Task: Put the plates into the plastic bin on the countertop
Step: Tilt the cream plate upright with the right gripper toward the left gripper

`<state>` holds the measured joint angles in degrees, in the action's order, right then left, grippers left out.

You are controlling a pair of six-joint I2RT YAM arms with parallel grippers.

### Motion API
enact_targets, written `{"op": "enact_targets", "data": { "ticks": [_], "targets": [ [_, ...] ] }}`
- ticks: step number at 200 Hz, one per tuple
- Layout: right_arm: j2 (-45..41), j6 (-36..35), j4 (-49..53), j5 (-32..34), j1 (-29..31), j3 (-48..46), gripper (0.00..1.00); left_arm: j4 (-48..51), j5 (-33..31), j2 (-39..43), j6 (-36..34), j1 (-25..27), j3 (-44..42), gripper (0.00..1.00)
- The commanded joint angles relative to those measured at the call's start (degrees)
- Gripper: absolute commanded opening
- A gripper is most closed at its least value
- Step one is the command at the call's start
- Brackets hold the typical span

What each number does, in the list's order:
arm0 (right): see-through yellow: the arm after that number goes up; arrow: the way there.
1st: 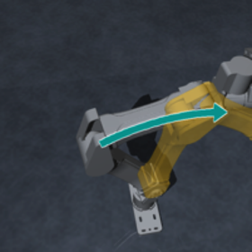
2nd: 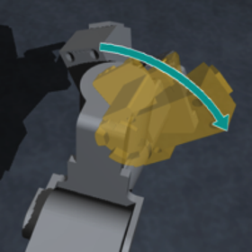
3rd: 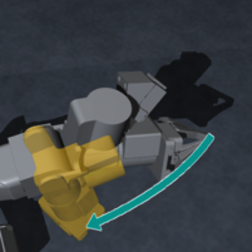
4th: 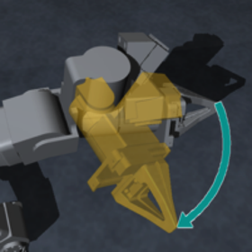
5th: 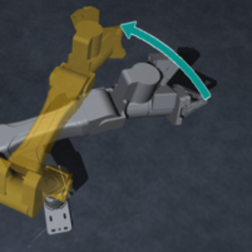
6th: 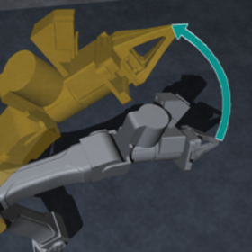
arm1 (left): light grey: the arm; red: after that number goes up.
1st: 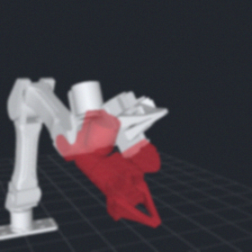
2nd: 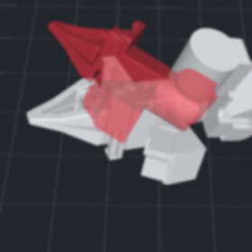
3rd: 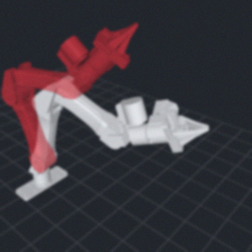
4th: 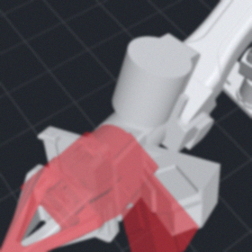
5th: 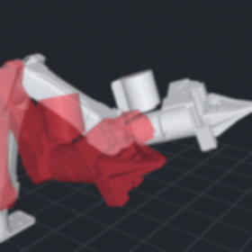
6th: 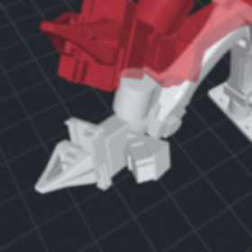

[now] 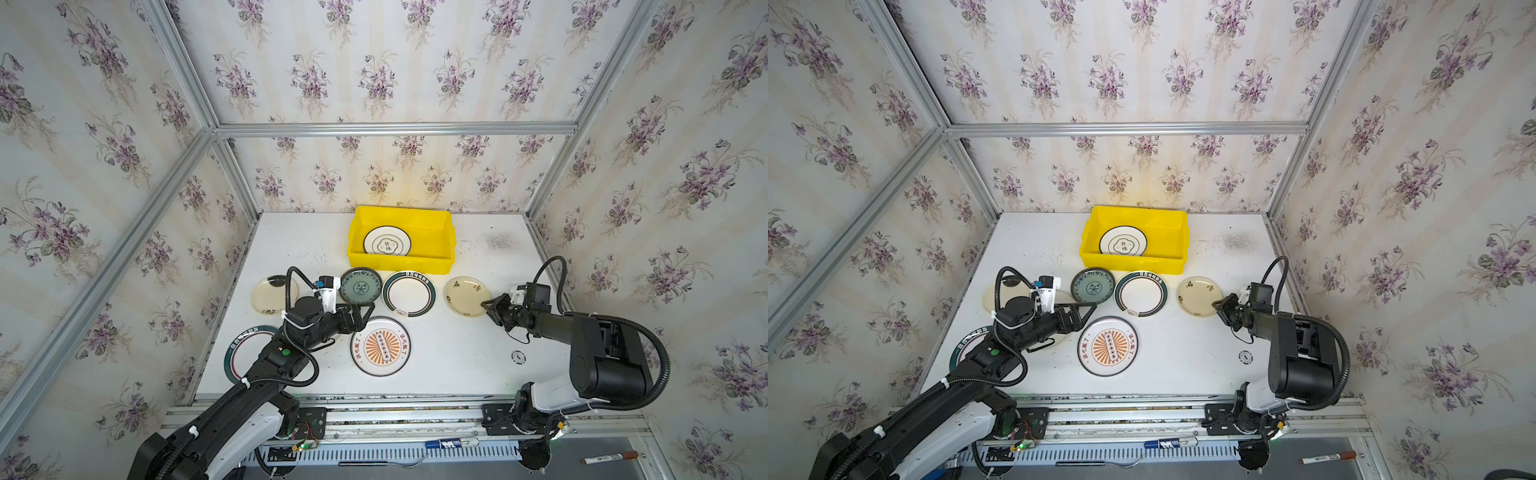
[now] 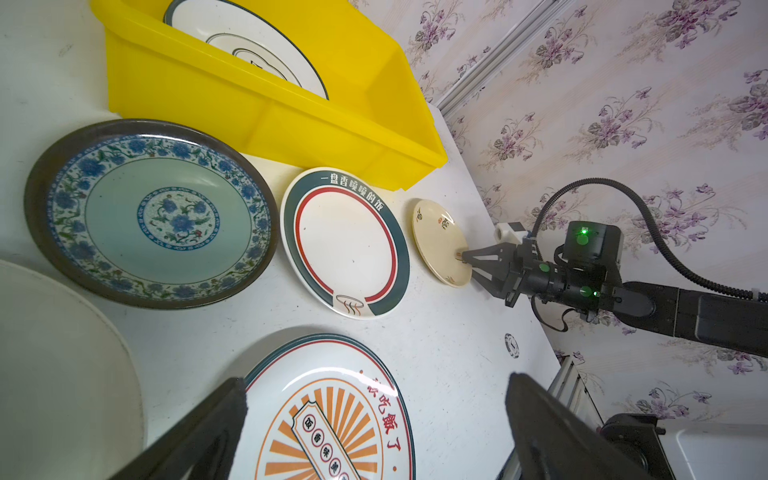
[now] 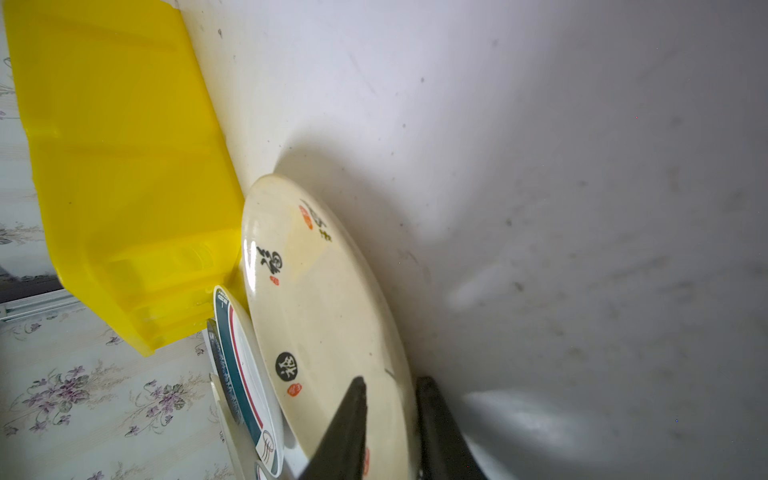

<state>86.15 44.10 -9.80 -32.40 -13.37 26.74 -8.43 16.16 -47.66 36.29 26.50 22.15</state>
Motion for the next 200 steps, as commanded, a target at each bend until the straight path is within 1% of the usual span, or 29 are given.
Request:
{"op": "enact_targets", "data": {
  "ticks": [1,27,55,58,74,82,98,112,138,179,200],
  "targets": [
    [0.6,-0.42,1.34,4.36,0.01,-0.6,0.24,-1.14,-0.42,-0.06,-0.09,-0.08,0.5,1.0],
    [0.62,-0.68,1.75,5.35,0.01,-0.47,0.23,-1.15,-0.42,-0.15,-0.19,-0.13,0.51,0.99],
    [0.22,-0.93,2.08,5.9,0.01,-0.07,0.11,-1.1,-0.47,-0.42,-0.27,-0.22,0.55,1.0],
    [0.1,-1.02,2.1,6.0,0.01,-0.1,0.09,-1.14,-0.51,-0.46,-0.26,-0.22,0.6,0.99],
    [-0.31,-1.62,3.12,6.67,0.01,0.28,0.05,-1.08,-0.43,-0.5,-0.3,-0.31,0.61,0.99],
    [-0.58,-2.11,3.74,6.91,0.01,0.41,0.0,-1.03,-0.34,-0.51,-0.35,-0.4,0.65,0.99],
    [-2.12,-2.26,5.13,7.57,0.01,0.29,0.0,-1.02,-0.18,-0.51,-0.39,-0.4,0.67,0.99],
    [-4.78,-2.11,4.97,7.65,0.01,-0.79,0.0,-1.07,-0.17,-0.57,-0.48,-0.4,0.65,0.99],
    [-11.0,-2.26,9.12,7.15,0.01,-1.2,0.0,-1.06,0.14,-0.86,-0.68,-0.4,0.65,0.99],
    [-25.07,-0.73,15.2,5.51,0.09,-3.24,0.0,-2.04,1.37,-0.77,-0.5,-0.4,0.51,1.0],
    [-30.91,-1.02,19.75,4.74,0.51,-2.39,0.0,-2.33,1.54,-1.16,-0.26,-0.4,0.38,0.99]
  ]
}}
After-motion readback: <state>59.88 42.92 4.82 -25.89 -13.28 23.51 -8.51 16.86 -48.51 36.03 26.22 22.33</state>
